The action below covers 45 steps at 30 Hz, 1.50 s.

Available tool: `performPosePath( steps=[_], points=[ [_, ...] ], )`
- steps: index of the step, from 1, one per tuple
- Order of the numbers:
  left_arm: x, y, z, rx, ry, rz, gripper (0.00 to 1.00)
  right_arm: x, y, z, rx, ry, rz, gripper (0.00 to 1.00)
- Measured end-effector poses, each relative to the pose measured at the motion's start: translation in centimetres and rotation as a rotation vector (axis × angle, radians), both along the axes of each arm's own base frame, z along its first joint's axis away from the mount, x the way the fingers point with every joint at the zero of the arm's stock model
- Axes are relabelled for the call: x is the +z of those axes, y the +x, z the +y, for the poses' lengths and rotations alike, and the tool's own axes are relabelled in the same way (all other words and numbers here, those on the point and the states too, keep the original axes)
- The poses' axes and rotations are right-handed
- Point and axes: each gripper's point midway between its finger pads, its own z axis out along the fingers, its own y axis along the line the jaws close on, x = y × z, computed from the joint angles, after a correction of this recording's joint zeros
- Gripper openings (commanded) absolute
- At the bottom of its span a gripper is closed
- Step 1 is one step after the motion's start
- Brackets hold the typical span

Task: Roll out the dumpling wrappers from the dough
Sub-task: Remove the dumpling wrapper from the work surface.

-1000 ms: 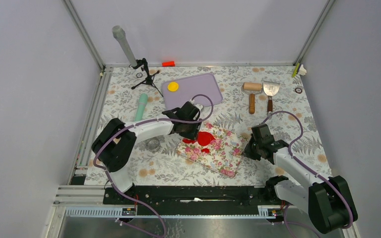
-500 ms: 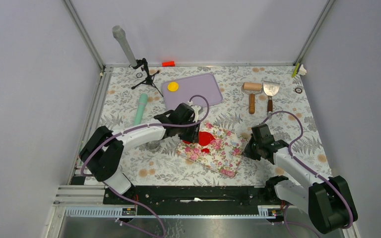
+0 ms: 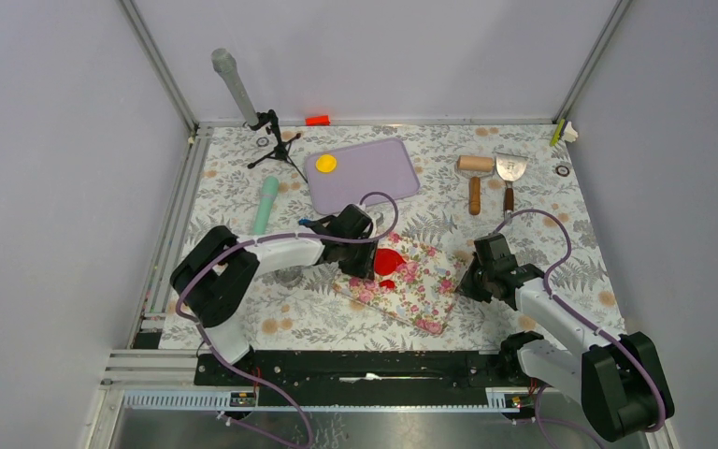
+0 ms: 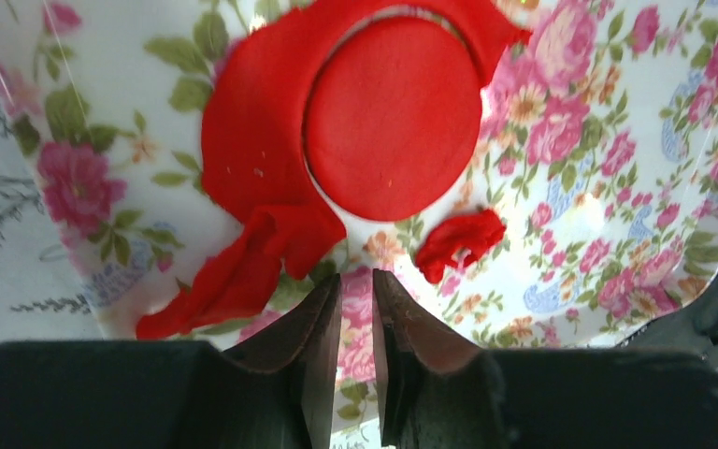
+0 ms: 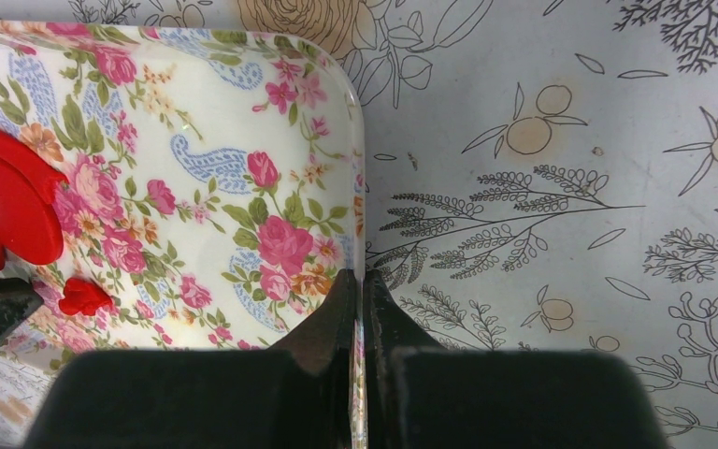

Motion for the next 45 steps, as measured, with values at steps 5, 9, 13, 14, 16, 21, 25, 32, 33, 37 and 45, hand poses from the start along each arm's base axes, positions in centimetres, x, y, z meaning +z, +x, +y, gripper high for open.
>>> performPosePath(
  steps=[5, 9, 13, 14, 16, 21, 25, 32, 33, 37, 45],
  points=[
    [0.2, 1.5, -0.5, 0.02, 0.001, -0.039, 0.24, 0.0, 0.0, 0.0, 0.0, 0.0, 0.0, 0.0],
    [0.4, 2.4, 0.0, 0.045, 0.033, -0.061, 0.24, 0.0, 0.0, 0.0, 0.0, 0.0, 0.0, 0.0],
    [1.1, 3.5, -0.1, 0.055, 0.054, -0.088, 0.24, 0.0, 0.0, 0.0, 0.001, 0.0, 0.0, 0.0],
    [1.1, 3.7, -0.2, 0.058, 0.056, -0.092, 0.24, 0.0, 0.0, 0.0, 0.0, 0.0, 0.0, 0.0],
    [1.3, 4.4, -0.1, 0.067, 0.06, -0.103, 0.24, 0.0, 0.0, 0.0, 0.0, 0.0, 0.0, 0.0],
    [1.6, 5.3, 0.1, 0.087, 0.071, -0.118, 0.24, 0.0, 0.0, 0.0, 0.0, 0.001, 0.0, 0.0],
    [2.2, 6.6, -0.6, 0.089, 0.066, -0.14, 0.25, 0.0, 0.0, 0.0, 0.0, 0.001, 0.0, 0.0],
    [4.2, 8.8, -2.3, 0.093, 0.03, -0.194, 0.29, 0.1, 0.0, 0.0, 0.0, 0.002, -0.002, 0.0],
    [4.6, 9.0, -2.4, 0.094, 0.022, -0.202, 0.31, 0.1, 0.0, 0.0, 0.0, 0.003, -0.005, 0.0],
    [6.4, 8.7, -2.1, 0.103, -0.006, -0.225, 0.31, 0.3, 0.1, 0.0, 0.0, 0.005, -0.013, 0.0],
    [6.5, 5.7, -0.7, 0.107, -0.04, -0.167, 0.23, 0.3, 0.1, 0.0, 0.0, 0.005, -0.013, 0.0]
  ],
)
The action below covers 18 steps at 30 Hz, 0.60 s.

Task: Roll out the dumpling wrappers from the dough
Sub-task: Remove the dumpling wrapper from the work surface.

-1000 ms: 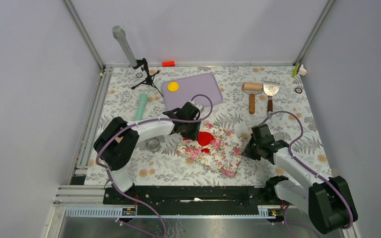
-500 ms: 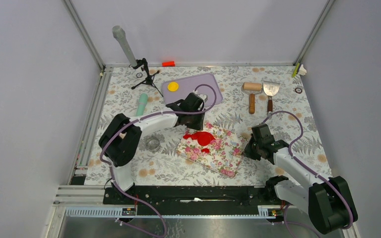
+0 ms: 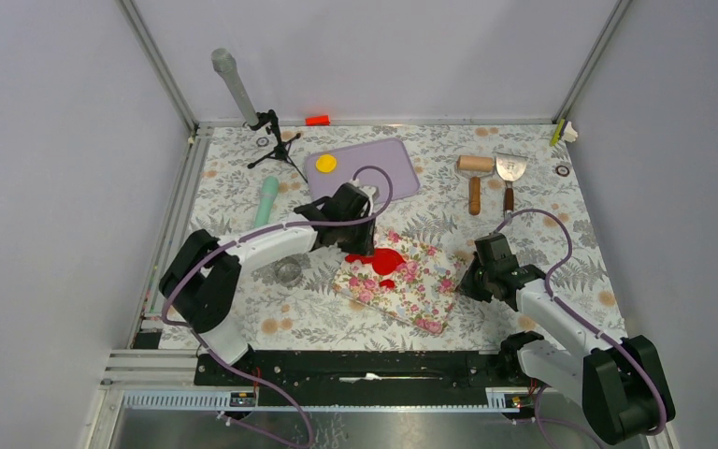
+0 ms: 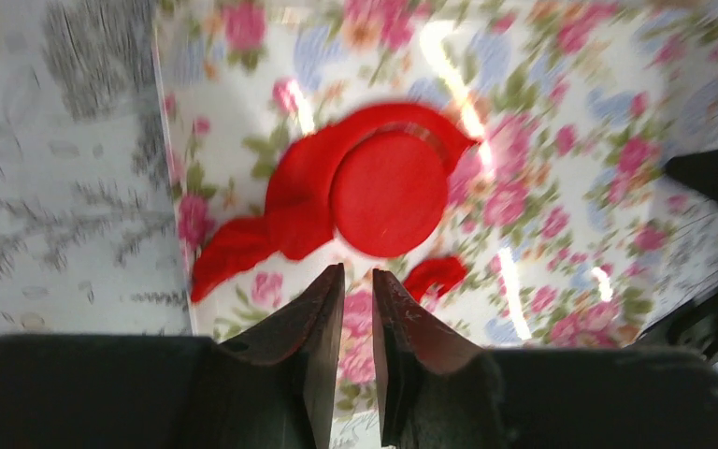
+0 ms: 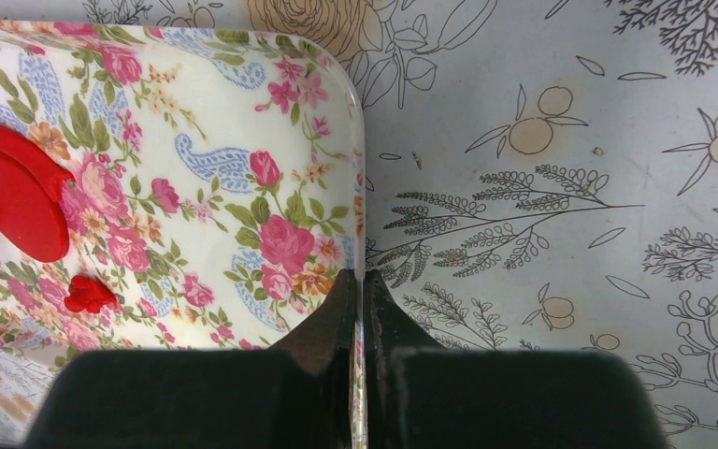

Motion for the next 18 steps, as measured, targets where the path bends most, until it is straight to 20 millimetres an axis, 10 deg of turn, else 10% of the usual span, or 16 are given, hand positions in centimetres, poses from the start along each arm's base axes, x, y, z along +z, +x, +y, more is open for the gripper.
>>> performPosePath(
  steps=[7, 18],
  points=[
    [-4.2, -3.6, 2.3, 0.01, 0.061, 0.142, 0.23, 0.0, 0.0, 0.0, 0.002, -0.001, 0.001, 0.0],
    [-6.4, -3.5, 1.7, 0.0, 0.079, 0.192, 0.22, 0.0, 0.0, 0.0, 0.002, -0.001, 0.002, 0.0]
  ],
)
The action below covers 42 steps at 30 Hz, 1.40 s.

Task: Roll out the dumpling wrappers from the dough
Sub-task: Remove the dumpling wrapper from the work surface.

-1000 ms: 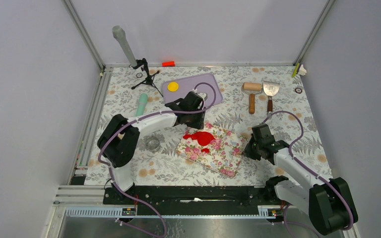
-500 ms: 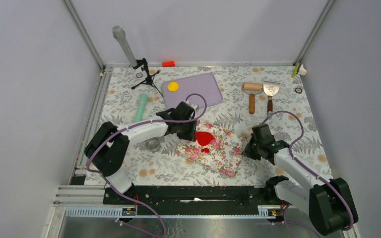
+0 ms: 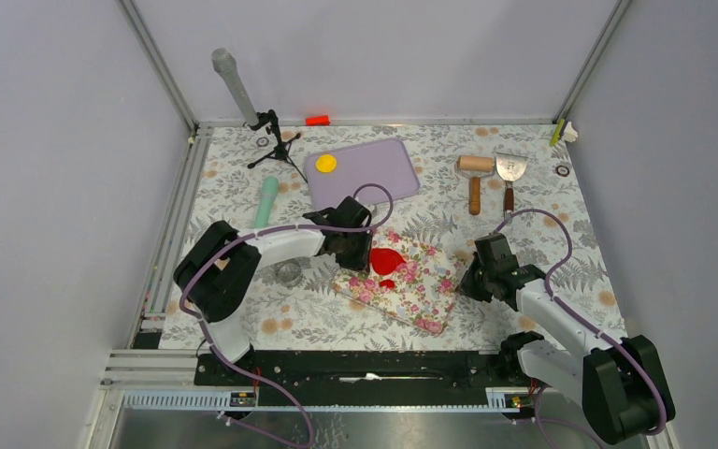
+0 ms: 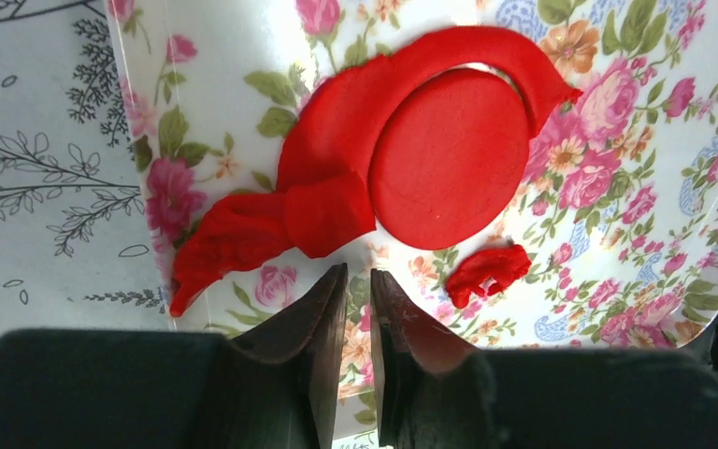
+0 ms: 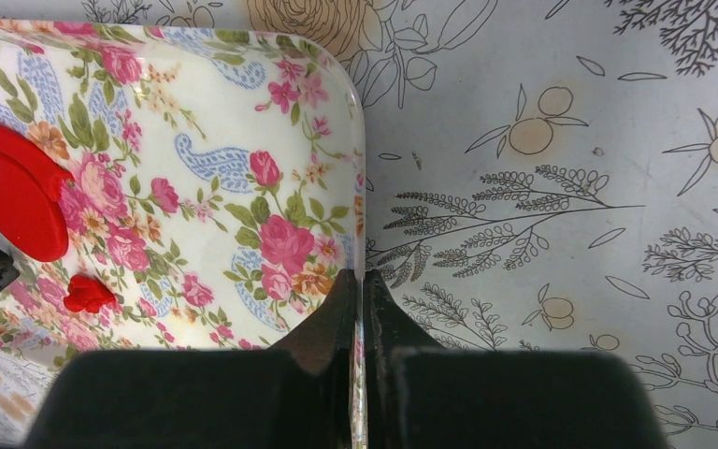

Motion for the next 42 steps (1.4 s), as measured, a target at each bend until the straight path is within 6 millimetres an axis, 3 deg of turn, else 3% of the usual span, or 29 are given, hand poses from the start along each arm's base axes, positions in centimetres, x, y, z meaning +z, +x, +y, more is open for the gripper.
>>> performPosePath(
  steps=[11, 20, 25, 30, 35, 37, 39, 42],
  points=[
    [0.4, 2.6, -0.9, 0.018, 0.023, -0.043, 0.22, 0.0, 0.0, 0.0, -0.001, 0.0, -0.002, 0.0],
    [3.2, 7.8, -2.3, 0.024, 0.023, -0.148, 0.23, 0.0, 0.1, 0.0, -0.003, 0.0, -0.003, 0.0],
    [4.4, 9.0, -2.7, 0.022, 0.014, -0.181, 0.23, 0.0, 0.1, 0.0, -0.003, 0.0, -0.003, 0.0],
    [5.4, 8.8, -2.5, 0.026, 0.001, -0.192, 0.27, 0.0, 0.1, 0.0, -0.003, 0.0, -0.003, 0.0],
    [8.6, 6.6, -1.2, 0.046, -0.055, -0.217, 0.25, -0.1, 0.1, 0.0, -0.003, -0.001, 0.001, 0.0],
    [9.1, 5.8, -0.9, 0.049, -0.082, -0.212, 0.25, -0.1, 0.1, 0.0, -0.003, -0.001, 0.002, 0.0],
    [8.0, 4.6, -0.6, 0.052, -0.094, -0.178, 0.24, -0.1, 0.1, 0.0, -0.003, -0.001, 0.002, 0.0],
    [5.0, 2.1, 0.5, 0.051, -0.065, -0.087, 0.23, -0.1, 0.1, 0.0, -0.003, -0.001, 0.002, 0.0]
  ],
)
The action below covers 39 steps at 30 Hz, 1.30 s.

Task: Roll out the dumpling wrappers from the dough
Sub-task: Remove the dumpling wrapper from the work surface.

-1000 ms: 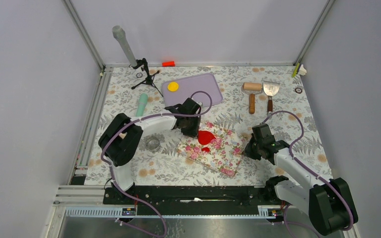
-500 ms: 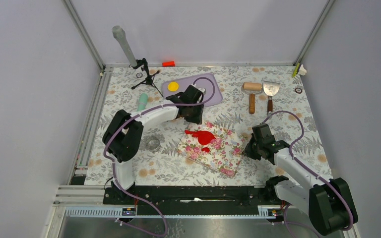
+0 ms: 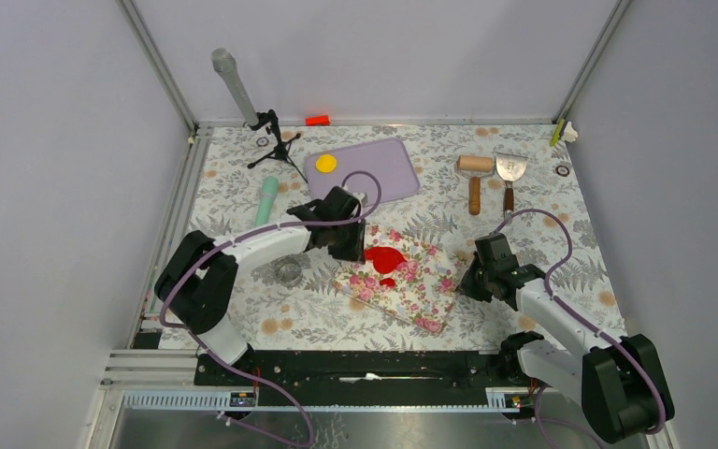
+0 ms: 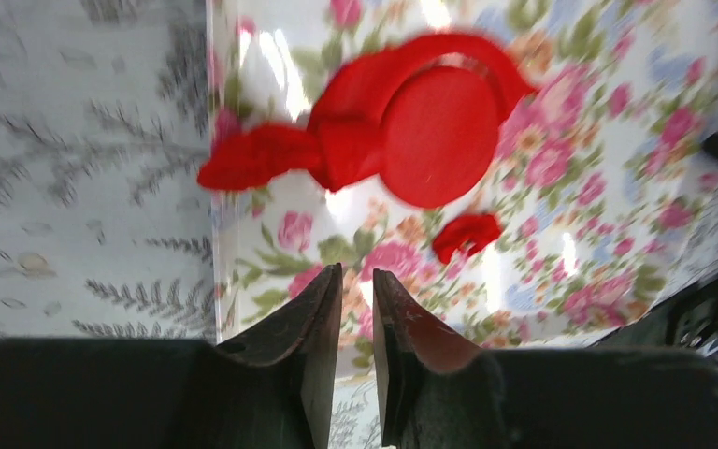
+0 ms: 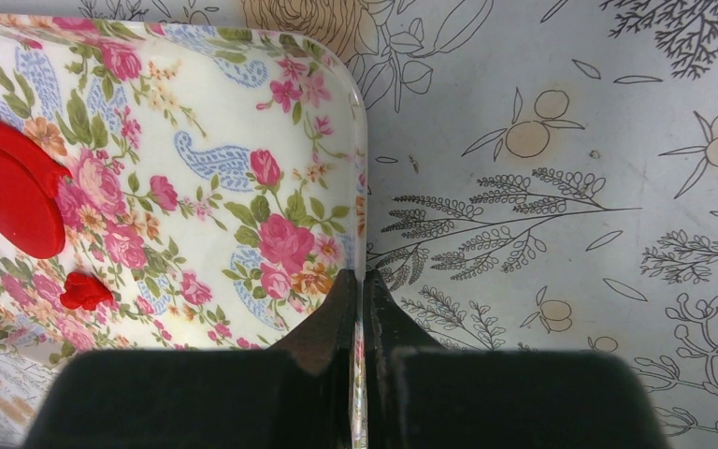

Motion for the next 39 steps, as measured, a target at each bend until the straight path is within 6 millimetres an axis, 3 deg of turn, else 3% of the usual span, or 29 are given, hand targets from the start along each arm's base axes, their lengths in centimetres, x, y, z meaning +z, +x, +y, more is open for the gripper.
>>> performPosePath(
  steps=[4, 9, 16, 25, 39],
  points=[
    [-2.3, -2.6, 0.9, -0.014, 0.039, 0.083, 0.23, 0.0, 0.0, 0.0, 0.0, 0.0, 0.0, 0.0],
    [-2.9, -2.5, 0.2, -0.023, 0.031, 0.081, 0.22, 0.0, 0.0, 0.0, 0.0, 0.0, 0.0, 0.0],
    [-5.1, -1.9, -0.5, -0.022, 0.055, 0.121, 0.2, 0.0, 0.0, 0.0, 0.0, 0.0, -0.001, 0.0],
    [-4.8, 0.4, -1.5, -0.01, 0.058, 0.088, 0.19, 0.0, 0.0, 0.0, 0.0, 0.0, -0.001, 0.0],
    [-2.8, 5.3, -3.5, -0.013, 0.041, 0.016, 0.19, 0.1, 0.1, 0.0, -0.002, 0.001, -0.004, 0.0]
  ],
)
